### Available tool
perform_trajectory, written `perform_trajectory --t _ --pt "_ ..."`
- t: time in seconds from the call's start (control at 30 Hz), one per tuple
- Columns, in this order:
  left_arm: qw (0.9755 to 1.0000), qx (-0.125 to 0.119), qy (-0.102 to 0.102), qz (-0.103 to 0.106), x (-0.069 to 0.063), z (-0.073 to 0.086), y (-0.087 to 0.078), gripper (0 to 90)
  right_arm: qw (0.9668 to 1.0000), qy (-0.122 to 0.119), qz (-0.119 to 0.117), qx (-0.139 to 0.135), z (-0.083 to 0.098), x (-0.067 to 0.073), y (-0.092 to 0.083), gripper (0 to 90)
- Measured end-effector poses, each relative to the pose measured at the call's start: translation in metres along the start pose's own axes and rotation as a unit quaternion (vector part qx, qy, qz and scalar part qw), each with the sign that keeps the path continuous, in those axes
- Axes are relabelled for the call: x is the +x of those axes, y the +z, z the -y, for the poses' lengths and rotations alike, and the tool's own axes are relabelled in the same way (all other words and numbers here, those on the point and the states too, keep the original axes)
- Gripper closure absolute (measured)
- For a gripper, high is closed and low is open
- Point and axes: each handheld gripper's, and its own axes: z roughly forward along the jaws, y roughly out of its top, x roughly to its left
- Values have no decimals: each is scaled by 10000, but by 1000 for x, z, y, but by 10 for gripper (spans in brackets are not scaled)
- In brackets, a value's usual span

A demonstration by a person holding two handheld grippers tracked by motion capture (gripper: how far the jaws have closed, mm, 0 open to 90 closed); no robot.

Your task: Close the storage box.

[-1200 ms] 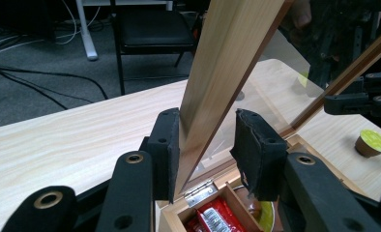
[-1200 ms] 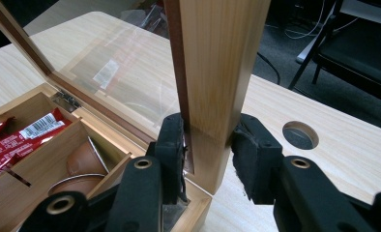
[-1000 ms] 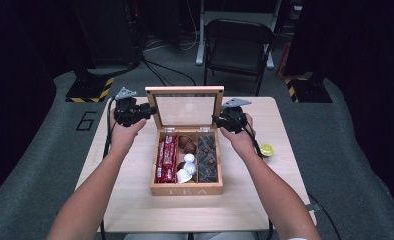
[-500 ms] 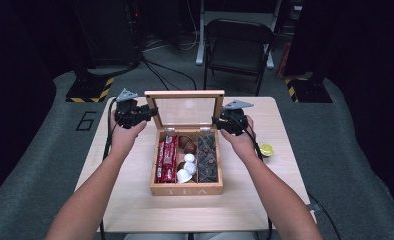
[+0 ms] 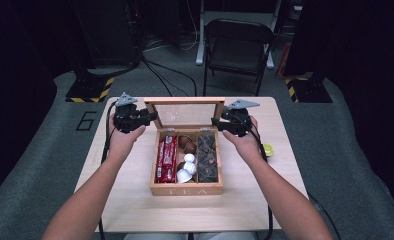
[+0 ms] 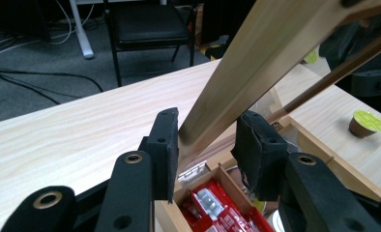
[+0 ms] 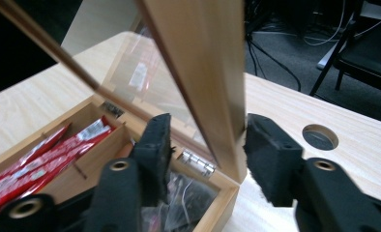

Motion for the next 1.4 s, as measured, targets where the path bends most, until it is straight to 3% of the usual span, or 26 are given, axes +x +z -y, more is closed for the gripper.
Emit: perform_trajectory --t 0.2,0.4,0.83,1.07,1.23,1.4 --pt "10000 19 83 12 -3 3 -4 610 10000 -74 10 -3 -3 6 -11 514" --pt "9999 -22 -5 117 -5 9 -9 598 10000 -27 -81 -29 -6 9 -21 521" --pt "9994 -142 126 285 -23 20 -38 563 9995 -17 -290 -127 4 23 -48 512" --pt "9988 -85 268 406 -32 37 -48 534 9987 -51 -462 -213 15 33 -63 495" --pt "9984 -104 255 492 -38 56 -54 524 9983 -35 -556 -168 27 40 -70 472" --pt "9984 -77 316 458 -44 72 -58 522 9981 -71 -594 -140 44 46 -75 467"
